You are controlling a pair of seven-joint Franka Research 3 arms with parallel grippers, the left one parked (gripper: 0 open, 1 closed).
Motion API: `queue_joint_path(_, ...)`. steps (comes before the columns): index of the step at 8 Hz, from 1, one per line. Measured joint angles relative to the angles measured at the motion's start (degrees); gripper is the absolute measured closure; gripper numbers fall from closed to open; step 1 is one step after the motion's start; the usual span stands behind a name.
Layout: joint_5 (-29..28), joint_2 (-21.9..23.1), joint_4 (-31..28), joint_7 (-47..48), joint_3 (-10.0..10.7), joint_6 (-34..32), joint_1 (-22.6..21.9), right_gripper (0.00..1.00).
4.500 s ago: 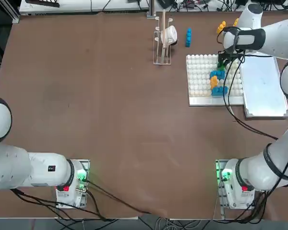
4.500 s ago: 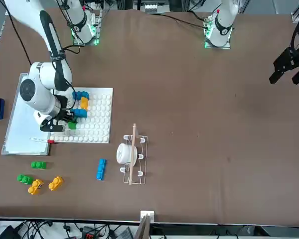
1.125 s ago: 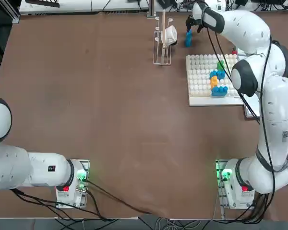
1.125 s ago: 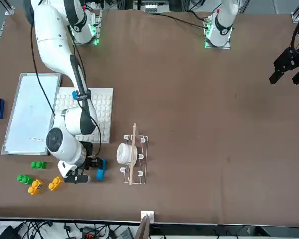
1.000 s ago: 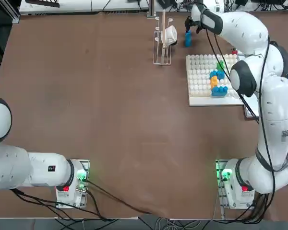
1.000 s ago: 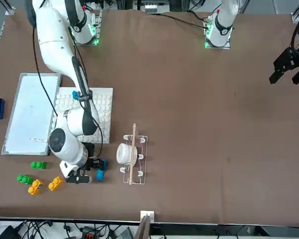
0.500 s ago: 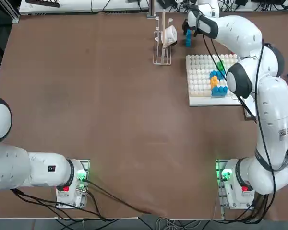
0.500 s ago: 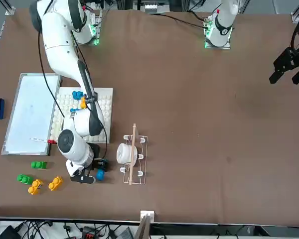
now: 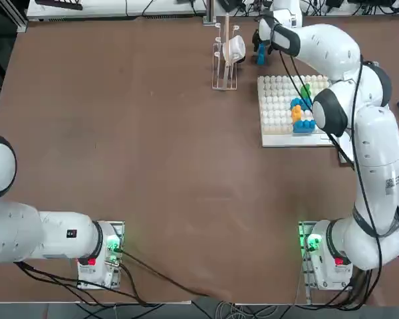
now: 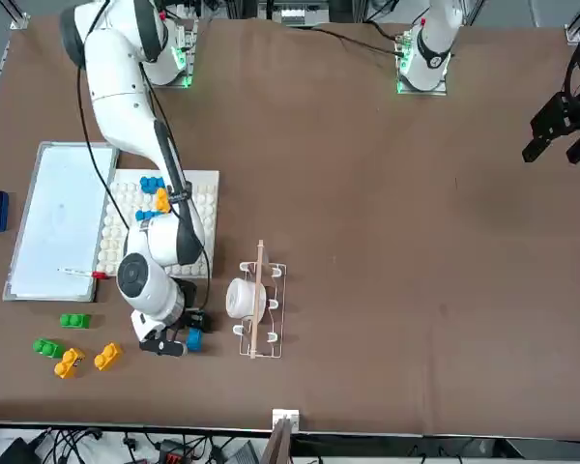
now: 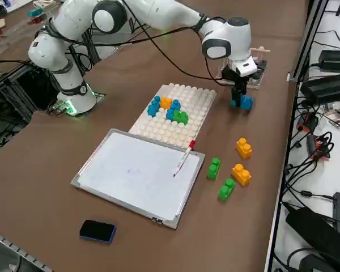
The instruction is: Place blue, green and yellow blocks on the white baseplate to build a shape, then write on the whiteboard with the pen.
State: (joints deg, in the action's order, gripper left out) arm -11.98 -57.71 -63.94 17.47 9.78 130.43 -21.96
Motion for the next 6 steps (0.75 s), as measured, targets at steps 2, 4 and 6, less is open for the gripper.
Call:
queue_joint_path(2,0.0,-0.01,0.0,0.11,0.0,0.09,-0.02,0.3)
queue_joint_path(4,0.01,0.0,0.17,0.19,0.05,0.12,-0.03,0.6)
queue_joint_path(6,0.01,0.04,0.41,2.63,0.39,0.16,0.06,0.6)
